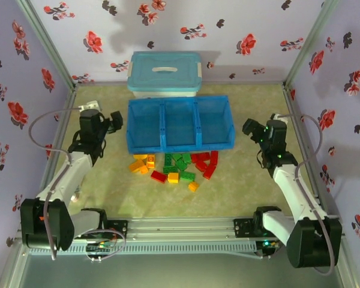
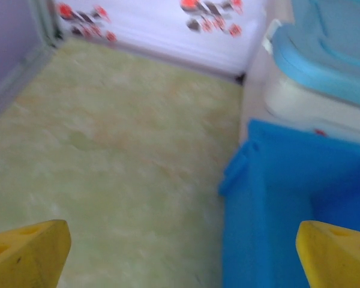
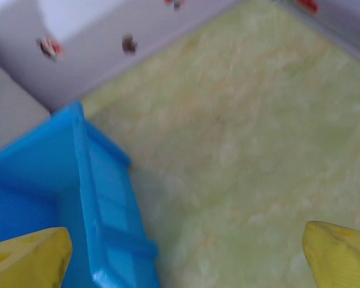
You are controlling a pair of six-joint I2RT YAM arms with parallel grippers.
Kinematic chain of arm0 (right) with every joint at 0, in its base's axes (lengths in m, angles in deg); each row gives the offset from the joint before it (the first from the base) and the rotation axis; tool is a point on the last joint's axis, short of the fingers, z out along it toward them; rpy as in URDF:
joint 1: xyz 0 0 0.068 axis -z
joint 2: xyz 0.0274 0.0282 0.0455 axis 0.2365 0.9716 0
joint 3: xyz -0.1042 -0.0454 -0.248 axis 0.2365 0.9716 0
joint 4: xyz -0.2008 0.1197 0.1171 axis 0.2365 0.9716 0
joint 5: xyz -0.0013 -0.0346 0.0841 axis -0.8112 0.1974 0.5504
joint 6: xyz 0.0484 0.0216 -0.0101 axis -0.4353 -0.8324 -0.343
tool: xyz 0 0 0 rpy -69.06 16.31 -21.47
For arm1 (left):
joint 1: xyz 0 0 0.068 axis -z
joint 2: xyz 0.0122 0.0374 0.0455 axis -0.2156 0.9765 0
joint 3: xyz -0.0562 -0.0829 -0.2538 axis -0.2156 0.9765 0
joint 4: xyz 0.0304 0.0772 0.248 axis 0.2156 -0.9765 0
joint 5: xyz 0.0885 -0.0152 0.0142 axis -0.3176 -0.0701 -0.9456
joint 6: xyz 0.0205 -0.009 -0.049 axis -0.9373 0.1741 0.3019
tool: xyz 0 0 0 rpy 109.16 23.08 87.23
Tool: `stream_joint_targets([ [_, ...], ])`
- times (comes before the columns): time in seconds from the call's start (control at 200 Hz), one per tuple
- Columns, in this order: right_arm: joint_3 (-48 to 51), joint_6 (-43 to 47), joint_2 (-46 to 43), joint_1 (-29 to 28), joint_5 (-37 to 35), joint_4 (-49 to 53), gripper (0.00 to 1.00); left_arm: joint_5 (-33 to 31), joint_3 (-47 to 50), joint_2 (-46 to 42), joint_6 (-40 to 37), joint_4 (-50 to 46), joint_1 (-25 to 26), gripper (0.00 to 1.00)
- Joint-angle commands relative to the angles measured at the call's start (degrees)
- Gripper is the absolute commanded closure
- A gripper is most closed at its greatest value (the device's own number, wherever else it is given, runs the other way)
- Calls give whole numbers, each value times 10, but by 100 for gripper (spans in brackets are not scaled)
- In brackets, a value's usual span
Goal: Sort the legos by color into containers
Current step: Pick up the lego from the center of the table.
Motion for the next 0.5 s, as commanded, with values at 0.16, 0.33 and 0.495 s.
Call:
stream_joint_targets([
  [0.16,-90,2,-6,-53,27,178,1,-36,-17,-46,75,-236,200,10],
  [0.33,-91,2,8,-71,63,191,2,-45,24,-37,137,-259,286,11],
  [0.495,-88,0,32,-90,87,182,4,9,59,-22,150,-227,289,14],
])
